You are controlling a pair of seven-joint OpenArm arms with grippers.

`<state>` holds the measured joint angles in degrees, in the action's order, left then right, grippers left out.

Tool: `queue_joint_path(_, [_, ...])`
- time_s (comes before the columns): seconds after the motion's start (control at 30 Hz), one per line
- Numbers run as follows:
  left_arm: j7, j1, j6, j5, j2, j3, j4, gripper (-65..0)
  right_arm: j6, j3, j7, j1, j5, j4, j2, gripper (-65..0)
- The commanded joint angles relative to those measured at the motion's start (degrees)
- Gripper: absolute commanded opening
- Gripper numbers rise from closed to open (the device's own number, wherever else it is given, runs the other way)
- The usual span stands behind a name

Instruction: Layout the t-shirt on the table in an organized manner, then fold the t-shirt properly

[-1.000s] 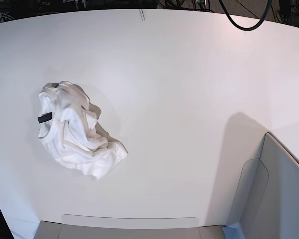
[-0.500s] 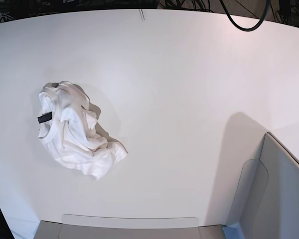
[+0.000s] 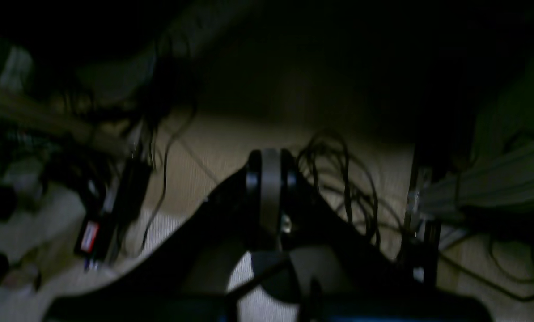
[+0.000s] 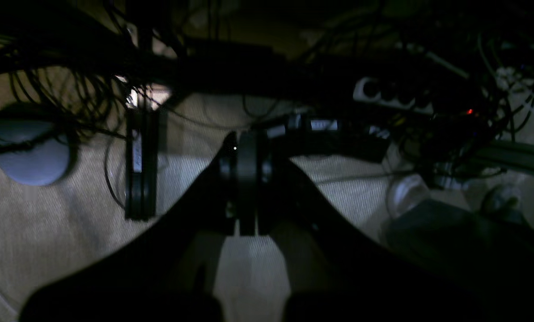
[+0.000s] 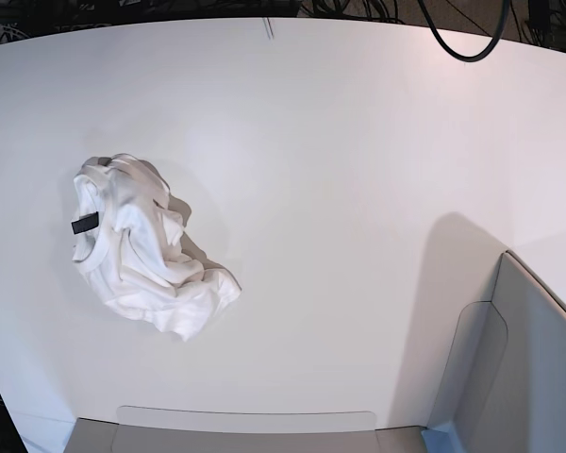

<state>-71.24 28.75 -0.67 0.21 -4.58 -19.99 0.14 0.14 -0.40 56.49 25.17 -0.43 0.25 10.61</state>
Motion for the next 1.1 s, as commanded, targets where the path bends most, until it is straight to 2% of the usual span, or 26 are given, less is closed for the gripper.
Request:
queue_joint_path(0.0, [-5.7, 1.8, 0.8, -0.2, 0.8, -0.1, -0.1, -64.9, 0.0, -0.1, 3.1, 0.8, -0.1, -0.2, 0.6, -65.0])
queue_joint_path(0.13, [-5.5, 2.5, 0.8, -0.2, 1.3, -0.2, 0.3, -64.9, 0.0, -0.1, 9.8, 1.6, -0.1, 0.1, 0.6, -65.0])
queue_joint_path(0.27, [-5.5, 4.1, 0.8, -0.2, 1.4, -0.2, 2.0, -65.0, 0.0, 0.0, 9.4, 1.5, 0.0, 0.1, 0.6, -65.0])
queue_joint_path(0.33, [-5.5, 6.0, 0.8, -0.2, 1.6, -0.2, 6.1, -65.0, 0.0, 0.0, 9.5, 1.5, 0.0, 0.1, 0.6, -65.0])
queue_joint_path(0.6, [-5.4, 16.4, 0.8, 0.0, 8.1, 0.3, 29.7, -65.0, -0.1, 0.0, 9.5, 1.2, 0.0, 1.2, 0.6, -65.0])
queue_joint_path(0.83, [-5.3, 23.2, 0.8, 0.2, 12.4, 0.3, 46.6, -65.0, -0.1, 0.0, 9.4, 6.5, 0.0, 16.0, 0.5, -65.0])
queue_joint_path(1.07, [-5.3, 25.2, 0.8, 0.1, 12.9, 0.3, 50.2, -65.0, -0.1, 0.0, 9.3, 13.5, 0.0, 31.8, 0.2, -65.0])
